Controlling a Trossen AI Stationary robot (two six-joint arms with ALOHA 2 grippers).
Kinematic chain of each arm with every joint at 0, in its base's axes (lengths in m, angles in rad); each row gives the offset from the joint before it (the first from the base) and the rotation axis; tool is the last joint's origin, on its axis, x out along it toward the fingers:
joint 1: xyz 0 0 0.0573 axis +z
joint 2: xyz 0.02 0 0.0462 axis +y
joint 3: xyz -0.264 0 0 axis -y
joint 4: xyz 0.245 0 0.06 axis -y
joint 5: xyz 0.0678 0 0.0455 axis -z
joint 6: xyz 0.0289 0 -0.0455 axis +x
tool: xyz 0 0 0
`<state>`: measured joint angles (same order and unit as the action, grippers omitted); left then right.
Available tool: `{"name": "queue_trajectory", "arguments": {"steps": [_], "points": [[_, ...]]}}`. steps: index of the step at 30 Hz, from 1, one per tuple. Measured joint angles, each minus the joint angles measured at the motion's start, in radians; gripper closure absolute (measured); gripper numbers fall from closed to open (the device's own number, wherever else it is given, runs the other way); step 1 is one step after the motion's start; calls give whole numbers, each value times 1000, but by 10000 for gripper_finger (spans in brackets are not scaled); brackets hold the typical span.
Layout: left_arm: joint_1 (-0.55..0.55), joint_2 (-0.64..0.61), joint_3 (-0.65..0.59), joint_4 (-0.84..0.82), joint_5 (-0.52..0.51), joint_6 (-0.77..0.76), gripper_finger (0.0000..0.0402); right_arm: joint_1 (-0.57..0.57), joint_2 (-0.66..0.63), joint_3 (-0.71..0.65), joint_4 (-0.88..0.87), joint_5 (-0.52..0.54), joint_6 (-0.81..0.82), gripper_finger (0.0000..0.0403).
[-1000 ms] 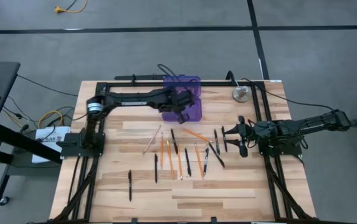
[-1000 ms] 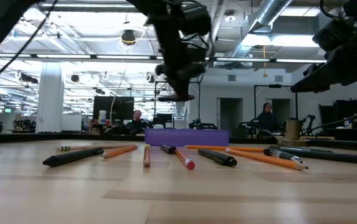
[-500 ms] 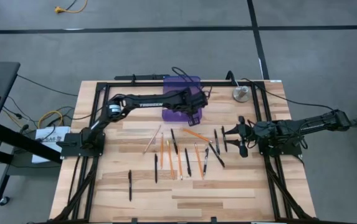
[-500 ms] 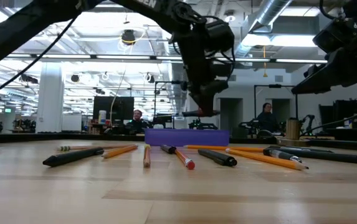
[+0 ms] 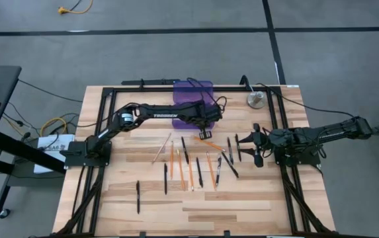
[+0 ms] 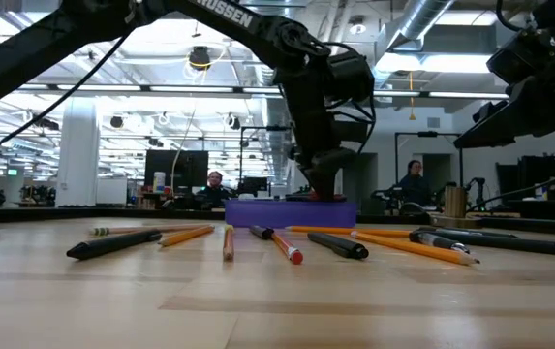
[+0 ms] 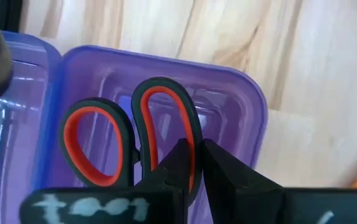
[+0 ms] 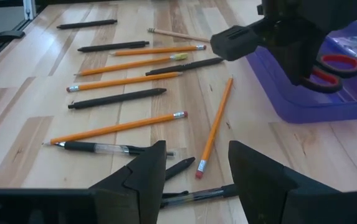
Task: Pick & place school supplies into a supply box
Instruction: Put the black scissors into the violet supply box
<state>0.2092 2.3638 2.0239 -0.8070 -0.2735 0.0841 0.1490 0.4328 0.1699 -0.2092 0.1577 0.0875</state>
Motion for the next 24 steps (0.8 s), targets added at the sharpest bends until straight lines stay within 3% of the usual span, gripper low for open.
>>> {"name": "queue_trajectory", "arguments": {"steps": [24], "points": [[-1,0,0,15,-13,21,359,0,0,0,0,0,1,234]]}}
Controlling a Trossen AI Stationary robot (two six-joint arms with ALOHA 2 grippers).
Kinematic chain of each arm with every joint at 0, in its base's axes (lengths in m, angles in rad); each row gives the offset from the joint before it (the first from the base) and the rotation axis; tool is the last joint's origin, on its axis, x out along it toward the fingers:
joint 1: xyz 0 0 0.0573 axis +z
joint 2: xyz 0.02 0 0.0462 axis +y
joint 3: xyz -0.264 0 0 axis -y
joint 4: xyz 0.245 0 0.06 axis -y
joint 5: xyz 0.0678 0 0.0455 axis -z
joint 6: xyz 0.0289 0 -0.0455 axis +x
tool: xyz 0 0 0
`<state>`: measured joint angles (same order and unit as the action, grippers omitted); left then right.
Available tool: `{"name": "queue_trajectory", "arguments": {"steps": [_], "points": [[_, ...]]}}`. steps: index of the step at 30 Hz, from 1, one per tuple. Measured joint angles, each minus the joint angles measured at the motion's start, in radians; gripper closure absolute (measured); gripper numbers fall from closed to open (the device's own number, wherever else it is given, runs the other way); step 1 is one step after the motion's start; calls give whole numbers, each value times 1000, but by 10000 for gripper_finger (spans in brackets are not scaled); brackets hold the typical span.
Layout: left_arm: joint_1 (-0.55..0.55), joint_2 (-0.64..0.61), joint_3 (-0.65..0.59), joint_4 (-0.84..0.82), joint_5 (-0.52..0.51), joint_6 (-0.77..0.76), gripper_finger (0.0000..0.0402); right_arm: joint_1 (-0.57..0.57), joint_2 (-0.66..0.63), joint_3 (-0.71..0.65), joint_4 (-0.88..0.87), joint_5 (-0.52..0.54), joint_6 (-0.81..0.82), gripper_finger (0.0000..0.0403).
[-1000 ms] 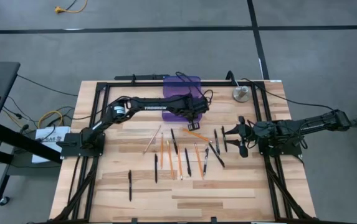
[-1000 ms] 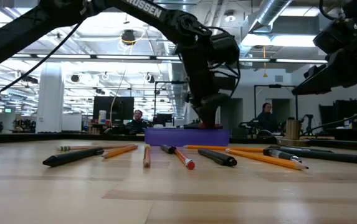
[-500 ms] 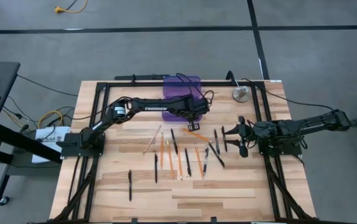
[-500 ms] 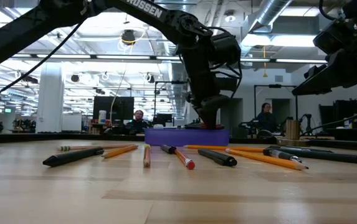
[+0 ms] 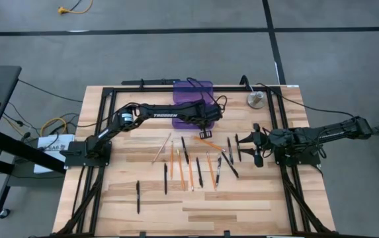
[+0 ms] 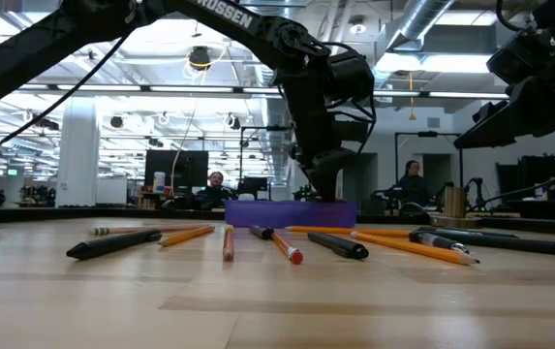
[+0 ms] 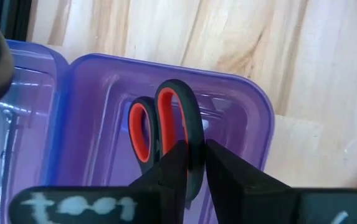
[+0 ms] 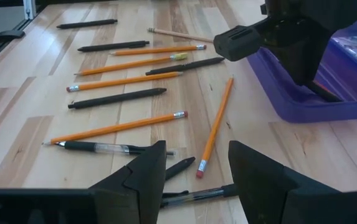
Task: Pick & place school supplies into a supply box
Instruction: Put the black scissors into the violet supply box, then put the black pen into the violet supply box
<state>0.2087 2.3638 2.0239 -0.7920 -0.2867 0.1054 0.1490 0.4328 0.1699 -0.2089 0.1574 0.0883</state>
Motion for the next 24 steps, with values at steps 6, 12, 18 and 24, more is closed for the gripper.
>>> {"name": "queue_trajectory", "arguments": {"steps": [6,12,18,24], "points": [[-5,0,0,5,-13,-1,357,0,0,0,0,0,0,234],[-11,0,0,5,-13,0,325,0,0,-1,0,0,0,234],[-14,0,0,-2,-14,-17,271,0,0,-1,0,0,0,234],[-14,-1,78,-176,-15,-106,249,0,0,-1,0,0,0,234]]}}
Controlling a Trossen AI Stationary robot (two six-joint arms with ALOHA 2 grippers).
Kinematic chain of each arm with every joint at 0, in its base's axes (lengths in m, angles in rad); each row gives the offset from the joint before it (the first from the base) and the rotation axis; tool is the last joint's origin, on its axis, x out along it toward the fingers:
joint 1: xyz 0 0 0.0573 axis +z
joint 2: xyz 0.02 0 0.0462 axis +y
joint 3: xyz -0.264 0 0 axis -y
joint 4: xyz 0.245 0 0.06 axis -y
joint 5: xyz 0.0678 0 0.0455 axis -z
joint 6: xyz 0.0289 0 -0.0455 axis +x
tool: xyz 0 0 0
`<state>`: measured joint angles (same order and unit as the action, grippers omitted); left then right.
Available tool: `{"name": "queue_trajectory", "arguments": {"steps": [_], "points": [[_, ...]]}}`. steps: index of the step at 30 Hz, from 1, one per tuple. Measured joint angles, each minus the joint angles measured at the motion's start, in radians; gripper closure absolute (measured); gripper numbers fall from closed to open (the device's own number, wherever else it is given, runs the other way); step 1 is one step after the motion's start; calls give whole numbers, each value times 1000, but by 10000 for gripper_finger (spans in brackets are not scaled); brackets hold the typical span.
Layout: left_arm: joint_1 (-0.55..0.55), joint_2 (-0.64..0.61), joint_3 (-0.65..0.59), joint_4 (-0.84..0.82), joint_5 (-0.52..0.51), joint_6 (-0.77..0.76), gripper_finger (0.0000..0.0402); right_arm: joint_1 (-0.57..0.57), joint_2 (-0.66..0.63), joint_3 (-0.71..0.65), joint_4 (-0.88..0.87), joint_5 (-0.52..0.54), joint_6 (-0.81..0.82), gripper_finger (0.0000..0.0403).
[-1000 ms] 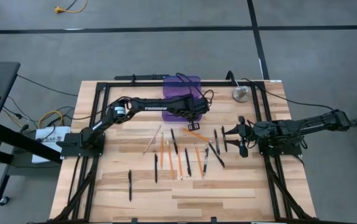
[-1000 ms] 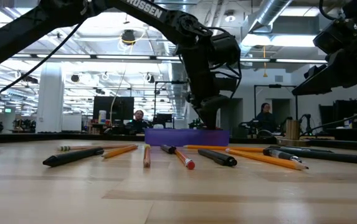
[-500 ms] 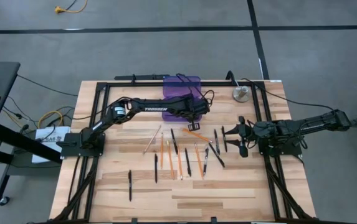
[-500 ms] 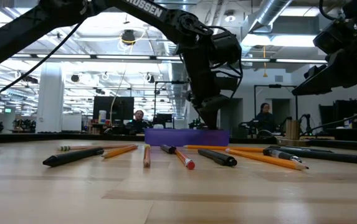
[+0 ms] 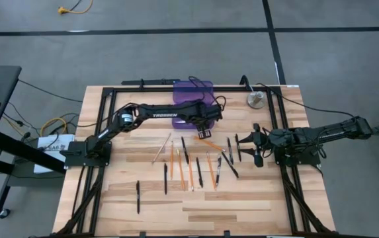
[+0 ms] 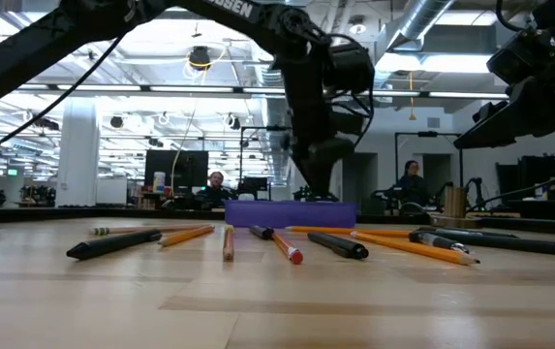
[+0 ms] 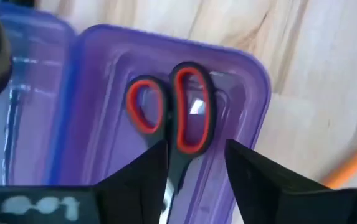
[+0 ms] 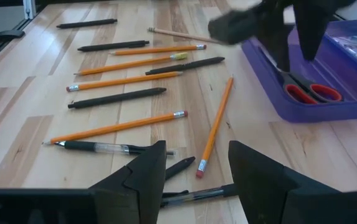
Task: Pick & place school supplies into a supply box
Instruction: Put the black pen into the violet supply box
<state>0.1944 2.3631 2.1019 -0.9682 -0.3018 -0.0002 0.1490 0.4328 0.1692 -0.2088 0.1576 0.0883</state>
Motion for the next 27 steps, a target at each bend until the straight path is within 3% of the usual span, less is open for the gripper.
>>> {"name": "queue_trajectory", "arguments": {"steps": [3,8,12,21,27], "points": [[-5,0,80,-155,-19,-67,248,0,0,0,0,0,0,234],[-42,-15,218,-423,-144,-170,248,0,0,0,-1,0,17,234],[-85,-86,252,-541,-144,-253,248,0,0,0,-1,0,17,234],[-233,-377,146,-597,-129,-507,248,0,0,0,0,0,17,234],[-344,-563,-116,-580,-200,-787,248,0,0,0,0,0,23,234]]}}
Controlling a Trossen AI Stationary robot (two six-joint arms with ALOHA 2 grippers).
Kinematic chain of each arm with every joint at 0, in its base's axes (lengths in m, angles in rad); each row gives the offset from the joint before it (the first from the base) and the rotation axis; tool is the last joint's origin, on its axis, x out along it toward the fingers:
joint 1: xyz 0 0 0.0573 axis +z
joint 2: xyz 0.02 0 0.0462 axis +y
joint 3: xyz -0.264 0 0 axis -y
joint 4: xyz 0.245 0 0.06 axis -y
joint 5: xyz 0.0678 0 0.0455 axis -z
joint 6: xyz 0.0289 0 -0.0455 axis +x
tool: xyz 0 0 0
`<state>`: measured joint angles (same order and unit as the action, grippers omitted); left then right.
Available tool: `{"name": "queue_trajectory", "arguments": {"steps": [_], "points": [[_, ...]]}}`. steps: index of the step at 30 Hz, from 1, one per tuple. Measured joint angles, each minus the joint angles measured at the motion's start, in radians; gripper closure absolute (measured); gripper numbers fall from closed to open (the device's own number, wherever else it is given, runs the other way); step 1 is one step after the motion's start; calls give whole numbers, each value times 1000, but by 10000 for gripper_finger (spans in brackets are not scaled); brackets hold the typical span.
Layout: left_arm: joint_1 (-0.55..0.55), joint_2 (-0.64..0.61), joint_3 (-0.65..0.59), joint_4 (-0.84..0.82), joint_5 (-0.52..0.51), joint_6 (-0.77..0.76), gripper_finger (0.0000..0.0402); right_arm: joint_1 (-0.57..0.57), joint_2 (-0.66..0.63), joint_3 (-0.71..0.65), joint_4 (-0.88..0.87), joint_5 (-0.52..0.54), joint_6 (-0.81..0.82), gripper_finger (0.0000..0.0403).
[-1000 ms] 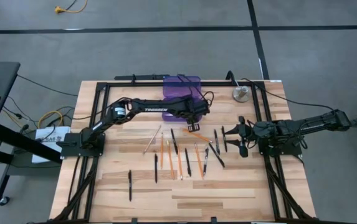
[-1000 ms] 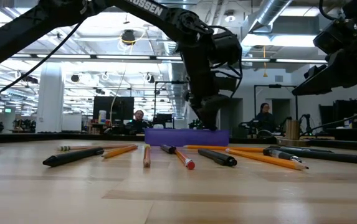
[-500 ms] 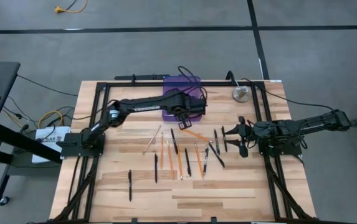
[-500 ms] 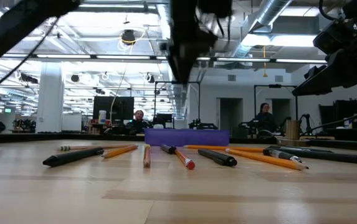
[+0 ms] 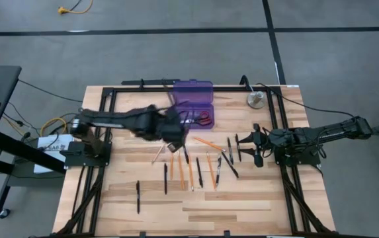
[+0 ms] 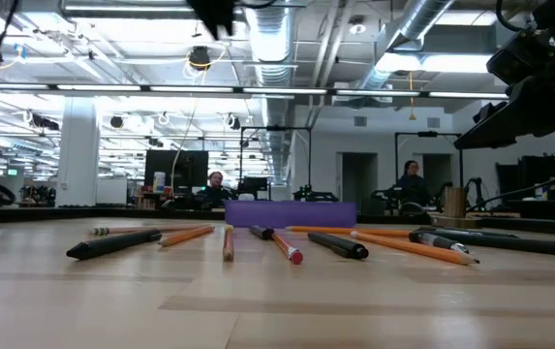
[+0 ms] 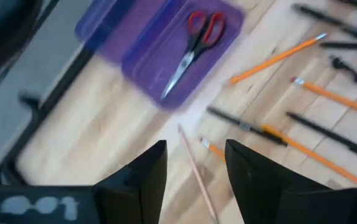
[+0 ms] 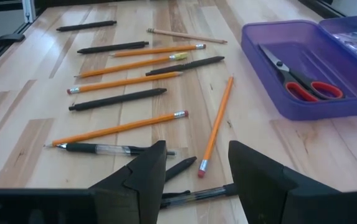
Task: Pick & place school supplies into a supply box
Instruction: Put the black pen into the violet supply box
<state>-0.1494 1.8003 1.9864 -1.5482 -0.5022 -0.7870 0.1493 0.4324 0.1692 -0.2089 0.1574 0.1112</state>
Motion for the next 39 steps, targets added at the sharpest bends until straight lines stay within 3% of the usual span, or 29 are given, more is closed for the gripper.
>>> {"name": "queue_trajectory", "arguments": {"steps": [7,12,20,39], "points": [[-158,-181,-386,158,120,-372,248,0,0,0,9,0,5,234],[-282,-279,-573,260,216,-606,248,0,0,0,17,0,15,234],[-452,-312,-715,313,340,-919,248,0,0,0,24,0,23,234],[-600,-310,-945,616,327,-1308,249,0,0,0,30,0,22,234]]}}
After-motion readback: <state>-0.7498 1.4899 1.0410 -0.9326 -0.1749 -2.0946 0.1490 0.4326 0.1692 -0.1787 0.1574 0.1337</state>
